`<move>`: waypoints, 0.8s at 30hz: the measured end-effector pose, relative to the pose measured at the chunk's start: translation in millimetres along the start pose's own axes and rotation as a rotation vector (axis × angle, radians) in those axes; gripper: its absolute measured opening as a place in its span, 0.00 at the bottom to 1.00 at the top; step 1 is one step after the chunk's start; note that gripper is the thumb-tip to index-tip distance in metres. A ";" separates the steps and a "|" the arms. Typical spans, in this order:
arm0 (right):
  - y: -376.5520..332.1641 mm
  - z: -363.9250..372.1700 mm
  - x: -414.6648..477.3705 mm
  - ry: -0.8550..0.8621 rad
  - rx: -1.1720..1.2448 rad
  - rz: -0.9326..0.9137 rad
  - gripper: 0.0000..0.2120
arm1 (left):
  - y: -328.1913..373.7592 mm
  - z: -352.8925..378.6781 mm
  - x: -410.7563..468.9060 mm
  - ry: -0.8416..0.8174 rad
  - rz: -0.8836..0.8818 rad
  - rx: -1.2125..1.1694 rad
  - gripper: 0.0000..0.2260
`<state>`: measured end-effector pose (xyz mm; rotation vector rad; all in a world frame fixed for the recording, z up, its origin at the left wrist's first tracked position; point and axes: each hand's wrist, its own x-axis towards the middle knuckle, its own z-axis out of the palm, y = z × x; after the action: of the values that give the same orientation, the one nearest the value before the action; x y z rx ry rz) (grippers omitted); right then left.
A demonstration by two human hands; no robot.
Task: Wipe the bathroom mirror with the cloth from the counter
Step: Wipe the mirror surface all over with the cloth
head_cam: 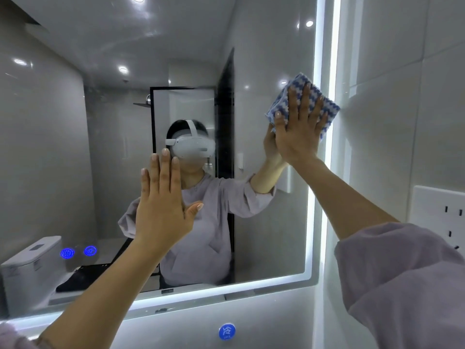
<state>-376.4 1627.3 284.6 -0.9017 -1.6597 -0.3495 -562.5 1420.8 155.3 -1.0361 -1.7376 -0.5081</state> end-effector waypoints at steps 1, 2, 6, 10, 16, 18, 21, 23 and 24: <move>-3.2 1.5 -1.0 0.007 -0.001 0.012 0.28 | 0.2 0.1 -0.3 0.000 0.002 -0.001 0.44; -6.3 1.2 -1.5 0.016 -0.002 0.019 0.28 | 0.1 0.2 -0.5 0.000 0.004 -0.003 0.44; -21.3 -0.2 -4.7 -0.008 0.005 -0.034 0.28 | 0.4 0.2 -0.6 -0.004 0.001 -0.004 0.44; -52.3 -4.9 -17.7 -0.044 0.075 -0.141 0.30 | 1.2 -0.8 -0.3 -0.017 -0.007 -0.012 0.44; -91.5 5.7 -33.5 0.011 0.080 -0.306 0.29 | -0.6 -0.9 -0.6 -0.012 -0.004 -0.001 0.44; -90.8 7.6 -33.5 0.041 0.075 -0.318 0.29 | -1.0 -1.3 -0.2 -0.017 -0.008 0.002 0.44; -86.3 8.9 -32.2 0.044 0.086 -0.331 0.27 | -1.0 -3.6 0.6 -0.035 -0.012 0.006 0.43; -86.0 7.1 -32.2 0.024 0.113 -0.319 0.26 | -0.3 -4.9 0.6 -0.056 -0.021 0.013 0.43; -86.3 6.4 -32.1 0.008 0.133 -0.313 0.26 | 0.2 -5.8 0.8 -0.069 -0.030 0.015 0.44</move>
<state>-441.1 1562.5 272.9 -0.5404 -1.7964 -0.4476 -559.3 1417.0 158.3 -1.0288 -1.8173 -0.4825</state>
